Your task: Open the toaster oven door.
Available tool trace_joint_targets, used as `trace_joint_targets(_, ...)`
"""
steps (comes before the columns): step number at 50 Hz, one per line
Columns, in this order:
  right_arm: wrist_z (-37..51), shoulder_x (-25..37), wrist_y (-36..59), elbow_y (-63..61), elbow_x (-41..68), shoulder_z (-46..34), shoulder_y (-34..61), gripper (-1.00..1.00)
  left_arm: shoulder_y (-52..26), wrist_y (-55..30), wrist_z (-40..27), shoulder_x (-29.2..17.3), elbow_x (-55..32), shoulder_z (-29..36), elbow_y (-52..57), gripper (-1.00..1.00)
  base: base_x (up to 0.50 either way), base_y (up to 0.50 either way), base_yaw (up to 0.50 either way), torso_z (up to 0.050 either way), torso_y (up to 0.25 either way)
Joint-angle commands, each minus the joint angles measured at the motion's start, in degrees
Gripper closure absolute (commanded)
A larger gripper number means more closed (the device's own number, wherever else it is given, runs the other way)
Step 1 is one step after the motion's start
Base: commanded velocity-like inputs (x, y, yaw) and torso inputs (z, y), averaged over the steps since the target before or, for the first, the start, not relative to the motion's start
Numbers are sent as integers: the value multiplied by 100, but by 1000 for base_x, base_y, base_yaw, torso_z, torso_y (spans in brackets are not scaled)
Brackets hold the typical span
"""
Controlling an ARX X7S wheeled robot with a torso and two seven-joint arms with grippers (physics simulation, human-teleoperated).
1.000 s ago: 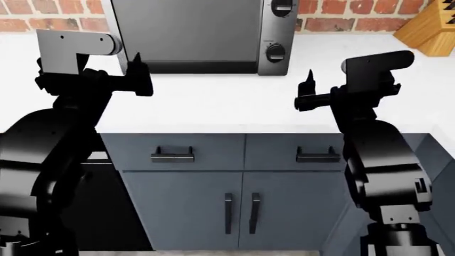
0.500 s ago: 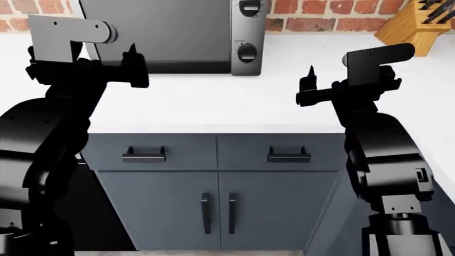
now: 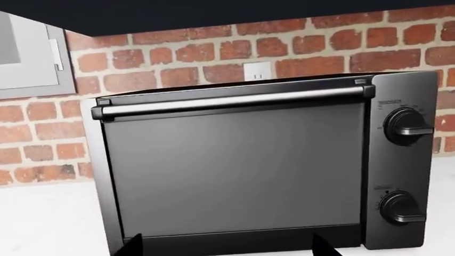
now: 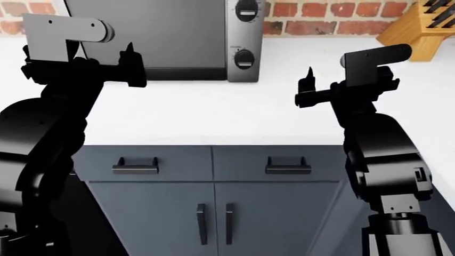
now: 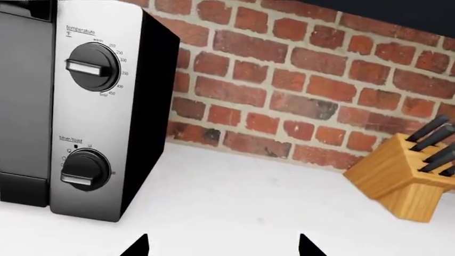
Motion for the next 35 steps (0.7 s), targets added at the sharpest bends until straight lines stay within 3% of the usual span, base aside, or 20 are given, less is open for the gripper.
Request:
trace_joint_targets(1, 5, 7, 13, -29, 18, -27, -21, -100, 41, -47, -22, -33, -45, -40, 85, -100, 262, 0, 0, 0, 0)
trace_joint_targets(35, 16, 6, 46, -40, 57, -137, 34, -100, 62, -4, -35, -85, -115, -61, 68, -100, 265, 0, 0, 0, 0)
